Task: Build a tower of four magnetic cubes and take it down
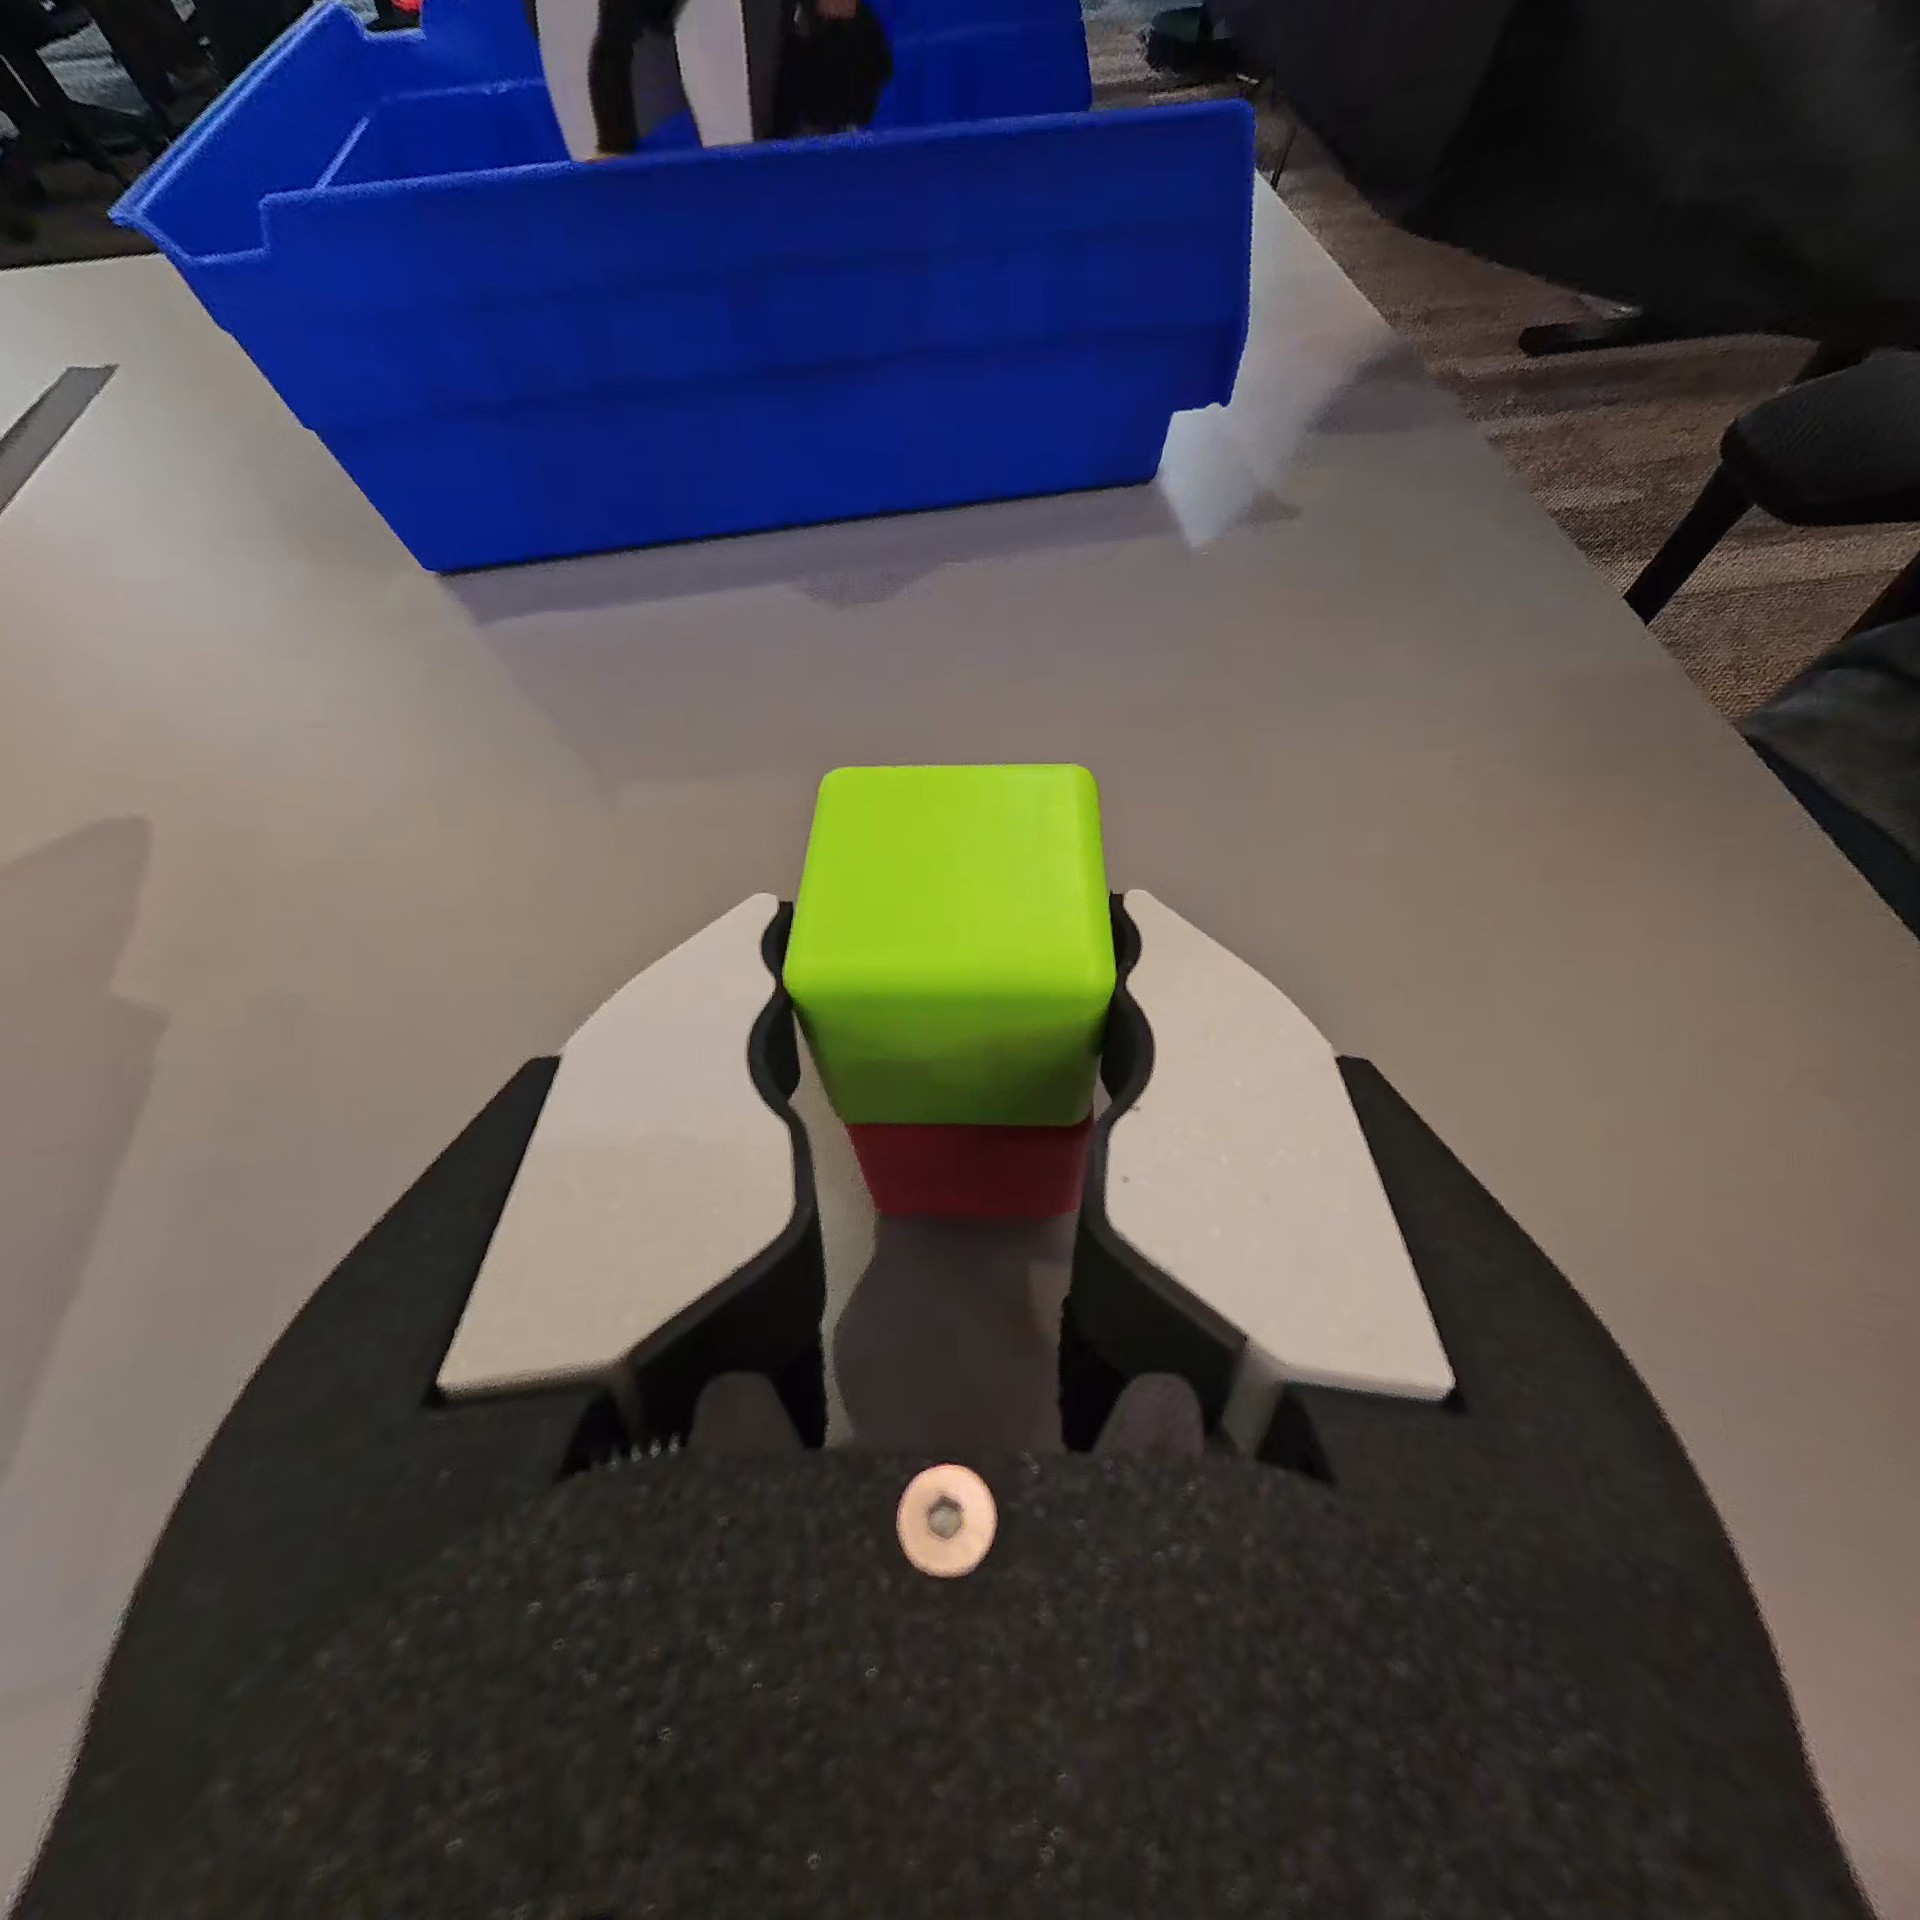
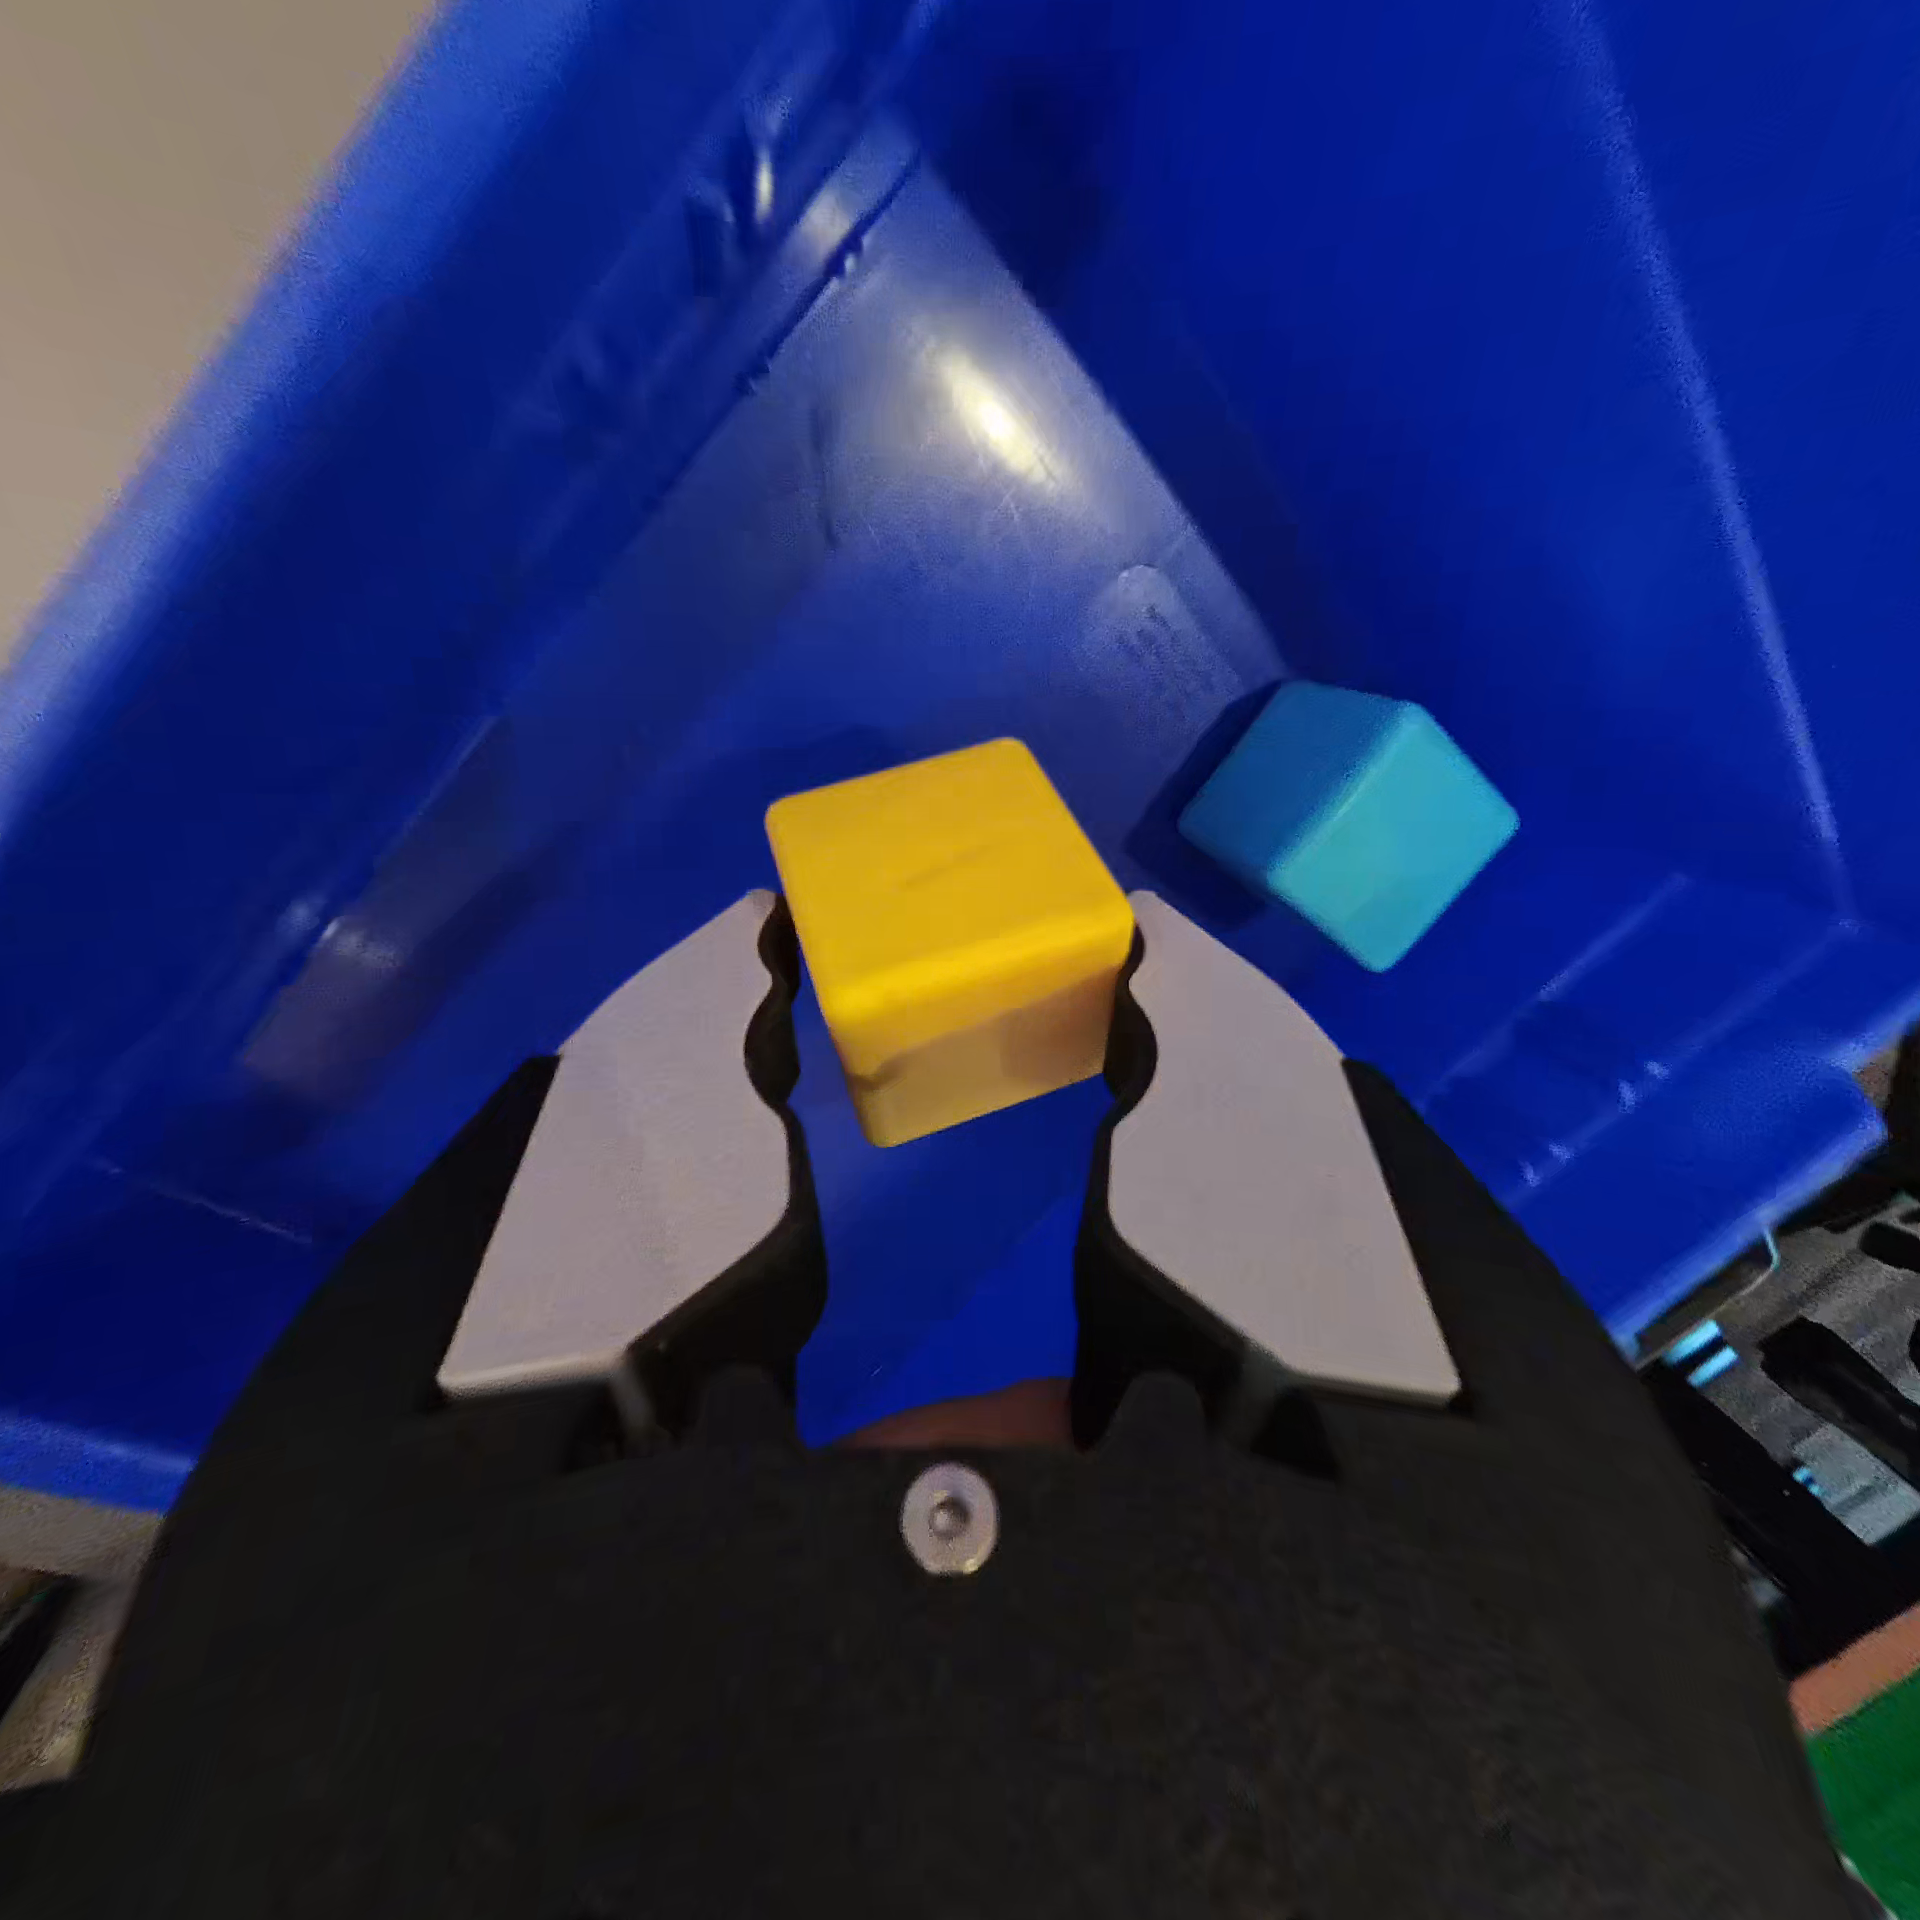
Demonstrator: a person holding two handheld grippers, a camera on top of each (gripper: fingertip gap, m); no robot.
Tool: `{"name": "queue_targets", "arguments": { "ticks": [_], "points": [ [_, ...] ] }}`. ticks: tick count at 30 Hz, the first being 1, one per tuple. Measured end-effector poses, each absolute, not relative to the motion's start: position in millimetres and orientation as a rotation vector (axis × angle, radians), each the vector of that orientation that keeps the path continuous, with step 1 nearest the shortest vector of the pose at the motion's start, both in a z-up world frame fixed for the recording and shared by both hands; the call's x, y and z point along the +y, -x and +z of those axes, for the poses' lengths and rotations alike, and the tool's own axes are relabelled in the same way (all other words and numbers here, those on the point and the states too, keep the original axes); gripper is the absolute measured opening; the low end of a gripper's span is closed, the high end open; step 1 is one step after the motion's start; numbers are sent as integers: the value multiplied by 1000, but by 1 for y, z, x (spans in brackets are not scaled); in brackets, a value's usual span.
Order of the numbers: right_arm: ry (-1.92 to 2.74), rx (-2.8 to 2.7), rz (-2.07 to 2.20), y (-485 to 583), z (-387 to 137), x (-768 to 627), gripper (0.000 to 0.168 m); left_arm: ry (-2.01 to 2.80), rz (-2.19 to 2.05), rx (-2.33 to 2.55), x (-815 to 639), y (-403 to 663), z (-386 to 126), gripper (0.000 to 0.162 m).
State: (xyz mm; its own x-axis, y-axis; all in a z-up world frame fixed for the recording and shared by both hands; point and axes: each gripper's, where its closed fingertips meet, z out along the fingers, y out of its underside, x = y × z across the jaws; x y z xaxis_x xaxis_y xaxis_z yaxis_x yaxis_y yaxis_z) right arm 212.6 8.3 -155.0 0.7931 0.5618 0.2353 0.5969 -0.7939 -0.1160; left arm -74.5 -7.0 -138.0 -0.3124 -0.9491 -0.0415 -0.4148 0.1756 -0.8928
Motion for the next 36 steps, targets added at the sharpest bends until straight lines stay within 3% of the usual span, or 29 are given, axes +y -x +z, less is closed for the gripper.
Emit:
{"name": "queue_targets", "arguments": {
  "ticks": [11, 14, 17, 21, 23, 33, 36],
  "points": [
    [2898, -1063, -353, -211, -180, 19, 56, 1309, -1073, 1824, -3, 75, -142, 56],
    [2835, -1041, -386, -214, -171, 23, 66, 1308, -1074, 1820, -3, 76, -142, 56],
    [2700, -899, -323, -210, -141, 19, 66, 1311, -1119, 1800, -4, 78, -137, 57],
    [2283, -653, -274, -182, -74, -12, 63, 1392, -1194, 1773, -2, 91, -131, 82],
    [2071, -552, -182, -151, -54, -45, 57, 1444, -1122, 1801, 5, 99, -139, 87],
    [1842, -373, 365, 13, -104, -179, 57, 1524, -944, 1948, -2, 92, -174, 85],
    [1829, -359, 518, 40, -111, -190, 57, 1557, -872, 1986, -1, 87, -185, 73]
  ]
}}
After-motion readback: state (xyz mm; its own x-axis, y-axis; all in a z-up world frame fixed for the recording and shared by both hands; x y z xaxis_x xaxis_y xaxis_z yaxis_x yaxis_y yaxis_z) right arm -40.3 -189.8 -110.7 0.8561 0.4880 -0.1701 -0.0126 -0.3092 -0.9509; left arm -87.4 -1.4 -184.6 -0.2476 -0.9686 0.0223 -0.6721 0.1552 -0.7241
